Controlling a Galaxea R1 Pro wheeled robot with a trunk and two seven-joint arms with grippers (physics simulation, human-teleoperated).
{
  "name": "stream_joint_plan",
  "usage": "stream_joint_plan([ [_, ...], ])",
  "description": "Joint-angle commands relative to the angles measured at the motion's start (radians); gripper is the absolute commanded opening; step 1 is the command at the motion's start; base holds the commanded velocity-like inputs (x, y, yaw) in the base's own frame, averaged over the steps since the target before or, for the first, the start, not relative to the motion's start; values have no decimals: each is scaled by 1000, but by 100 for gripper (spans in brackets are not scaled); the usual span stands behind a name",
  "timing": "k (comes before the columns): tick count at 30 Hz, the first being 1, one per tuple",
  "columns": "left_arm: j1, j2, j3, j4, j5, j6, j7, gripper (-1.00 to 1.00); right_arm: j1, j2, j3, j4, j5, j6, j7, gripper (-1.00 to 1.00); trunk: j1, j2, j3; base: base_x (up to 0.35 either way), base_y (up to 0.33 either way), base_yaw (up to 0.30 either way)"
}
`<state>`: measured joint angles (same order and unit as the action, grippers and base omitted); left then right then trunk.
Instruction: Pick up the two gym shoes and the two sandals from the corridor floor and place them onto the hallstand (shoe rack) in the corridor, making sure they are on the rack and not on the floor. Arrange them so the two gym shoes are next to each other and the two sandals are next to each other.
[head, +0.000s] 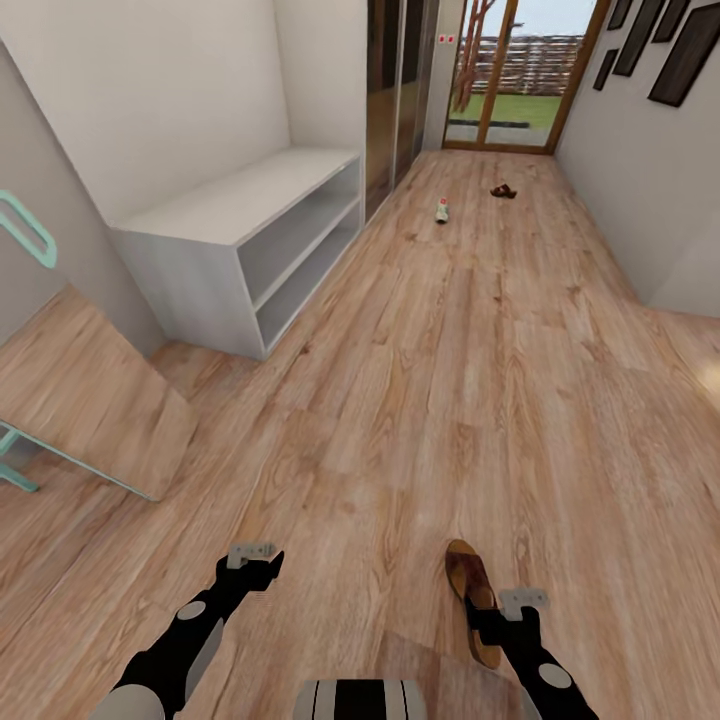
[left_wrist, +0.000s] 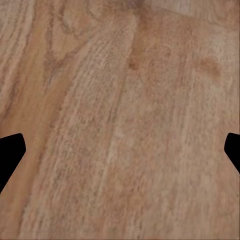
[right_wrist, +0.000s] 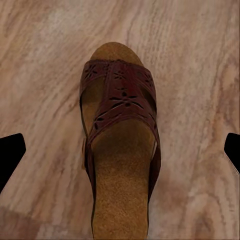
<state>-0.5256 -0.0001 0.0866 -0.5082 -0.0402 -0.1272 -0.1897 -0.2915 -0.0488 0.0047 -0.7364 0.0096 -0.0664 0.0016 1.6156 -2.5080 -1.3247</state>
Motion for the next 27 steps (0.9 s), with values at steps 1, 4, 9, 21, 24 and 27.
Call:
stream_joint_plan([
  [1,-1,-1,7,1,-4,-2,-8,100,0,0,0,0,1,-3,0,100,0,0,-1,116,14,0],
  [4,-1,-3,7,1,-4,-2,-7,100,0,0,-1,-1,1,-3,0,100,0,0,-1,83,10,0],
  [9,0,-6,6,1,-5,-2,-8,100,0,0,-2,-1,1,-3,0,100,0,0,-1,38,4,0],
  [21,1,-10,5,-5,-6,-3,-8,100,-1,0,-2,-1,1,-4,0,100,1,-1,-8,7,1,0],
  [24,1,-10,5,-5,-6,-3,-8,100,-1,0,-2,-2,0,-4,0,100,2,-1,-20,0,0,0],
  [27,1,-10,5,-6,-6,-4,-8,100,-1,0,-2,-2,0,-4,0,100,4,-2,-32,0,0,0],
])
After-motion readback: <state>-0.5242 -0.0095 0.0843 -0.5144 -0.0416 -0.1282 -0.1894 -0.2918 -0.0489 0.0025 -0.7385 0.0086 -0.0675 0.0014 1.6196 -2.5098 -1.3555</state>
